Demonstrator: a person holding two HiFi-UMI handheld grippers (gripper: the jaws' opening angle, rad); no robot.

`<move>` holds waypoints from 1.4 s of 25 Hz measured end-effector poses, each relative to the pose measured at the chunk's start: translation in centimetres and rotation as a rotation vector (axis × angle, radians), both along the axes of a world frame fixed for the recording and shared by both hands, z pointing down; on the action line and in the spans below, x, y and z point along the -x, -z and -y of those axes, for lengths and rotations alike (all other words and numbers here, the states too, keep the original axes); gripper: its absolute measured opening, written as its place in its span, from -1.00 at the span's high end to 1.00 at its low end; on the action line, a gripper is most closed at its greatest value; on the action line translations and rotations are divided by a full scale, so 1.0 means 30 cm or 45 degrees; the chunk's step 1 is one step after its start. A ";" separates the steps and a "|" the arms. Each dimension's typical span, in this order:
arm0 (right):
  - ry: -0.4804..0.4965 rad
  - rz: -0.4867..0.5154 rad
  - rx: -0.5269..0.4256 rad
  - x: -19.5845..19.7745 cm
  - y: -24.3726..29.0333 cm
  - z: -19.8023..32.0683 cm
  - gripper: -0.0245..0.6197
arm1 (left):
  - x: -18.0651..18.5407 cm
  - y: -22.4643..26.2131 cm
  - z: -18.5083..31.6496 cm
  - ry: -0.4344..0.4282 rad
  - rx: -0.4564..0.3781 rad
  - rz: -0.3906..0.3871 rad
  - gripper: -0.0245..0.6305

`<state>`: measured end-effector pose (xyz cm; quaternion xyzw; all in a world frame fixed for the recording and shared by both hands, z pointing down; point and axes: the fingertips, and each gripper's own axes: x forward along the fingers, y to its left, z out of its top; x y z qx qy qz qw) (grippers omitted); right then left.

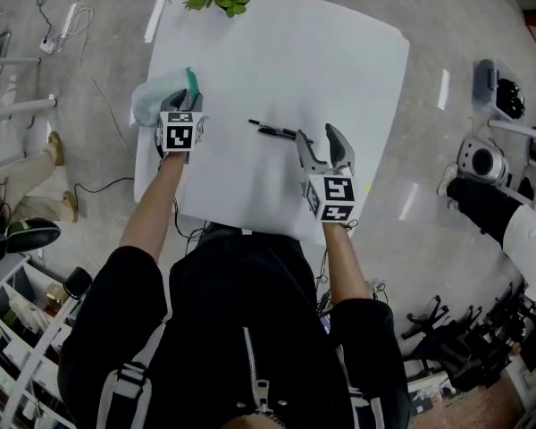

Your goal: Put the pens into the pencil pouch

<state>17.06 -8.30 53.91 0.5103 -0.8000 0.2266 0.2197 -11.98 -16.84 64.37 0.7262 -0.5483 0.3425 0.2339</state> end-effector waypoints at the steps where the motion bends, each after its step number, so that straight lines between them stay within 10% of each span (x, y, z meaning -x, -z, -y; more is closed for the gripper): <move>1: -0.004 0.000 0.001 -0.005 -0.001 -0.002 0.13 | -0.001 -0.002 -0.001 0.001 0.006 0.003 0.49; 18: 0.086 -0.029 0.031 0.014 -0.050 -0.027 0.14 | -0.021 0.137 -0.027 -0.120 -0.164 -0.044 0.78; 35: 0.689 -0.430 0.295 -0.003 -0.333 -0.138 0.26 | -0.021 0.159 -0.047 -0.201 -0.151 -0.108 0.78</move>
